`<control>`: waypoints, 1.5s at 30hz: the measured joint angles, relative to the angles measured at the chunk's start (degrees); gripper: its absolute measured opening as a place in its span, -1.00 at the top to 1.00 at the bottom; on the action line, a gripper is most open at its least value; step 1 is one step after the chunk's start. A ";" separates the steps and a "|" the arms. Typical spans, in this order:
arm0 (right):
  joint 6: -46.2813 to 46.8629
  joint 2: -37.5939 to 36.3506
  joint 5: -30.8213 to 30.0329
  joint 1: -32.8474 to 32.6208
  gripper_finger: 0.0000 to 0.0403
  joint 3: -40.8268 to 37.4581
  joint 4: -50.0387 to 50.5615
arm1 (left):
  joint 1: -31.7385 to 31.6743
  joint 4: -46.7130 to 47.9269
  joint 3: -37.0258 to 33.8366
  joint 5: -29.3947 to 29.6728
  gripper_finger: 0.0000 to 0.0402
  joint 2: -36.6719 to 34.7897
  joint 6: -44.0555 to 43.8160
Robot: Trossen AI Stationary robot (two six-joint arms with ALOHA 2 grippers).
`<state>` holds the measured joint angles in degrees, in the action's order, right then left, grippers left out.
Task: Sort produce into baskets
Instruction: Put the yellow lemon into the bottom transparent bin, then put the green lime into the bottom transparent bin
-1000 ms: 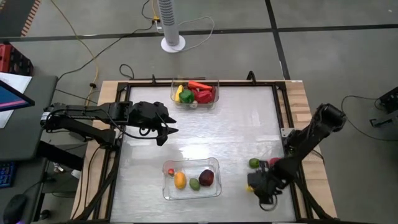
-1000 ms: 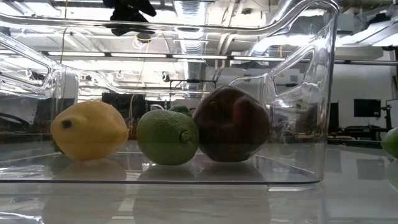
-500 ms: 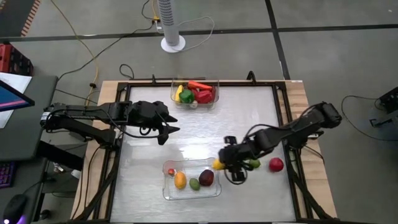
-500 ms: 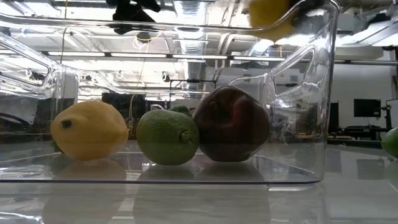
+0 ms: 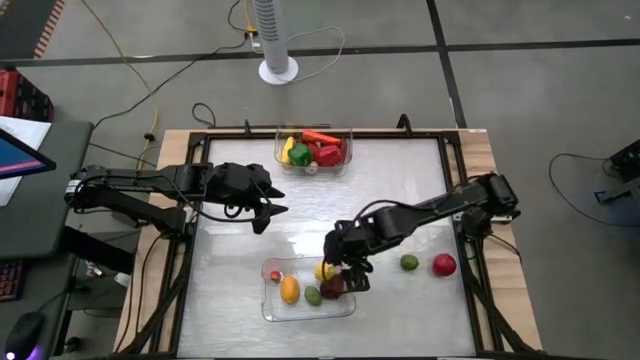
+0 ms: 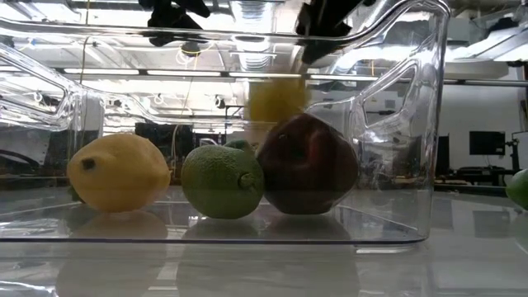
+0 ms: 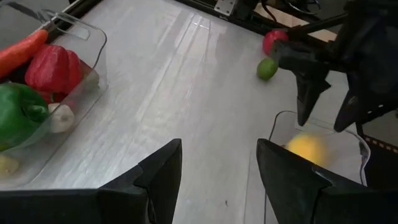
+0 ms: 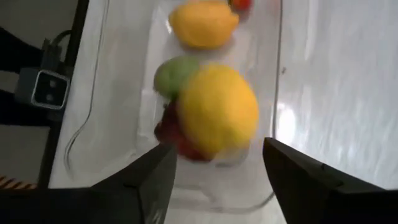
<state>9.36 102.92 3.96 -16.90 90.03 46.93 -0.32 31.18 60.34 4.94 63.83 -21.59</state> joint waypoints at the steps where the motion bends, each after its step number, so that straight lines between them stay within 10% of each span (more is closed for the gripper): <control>1: 0.69 0.20 0.85 0.39 -0.37 0.31 0.97 | 0.00 -0.01 0.00 -0.03 0.04 0.00 0.44; 15: 18.89 -17.52 -14.47 -1.37 -0.52 -10.19 15.86 | 0.02 1.57 0.00 -1.23 0.04 0.00 2.68; 26: 40.98 -29.51 -5.65 -5.57 -0.52 -39.22 8.12 | 0.02 1.07 0.00 -0.79 0.04 0.00 3.40; 45: 41.14 -29.38 -3.73 -11.07 -0.22 -55.36 -8.61 | 0.00 1.05 0.00 -1.19 0.04 0.00 -0.12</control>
<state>50.50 73.54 0.23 -27.97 34.67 38.32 -0.31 32.23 60.34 3.75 63.83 -21.71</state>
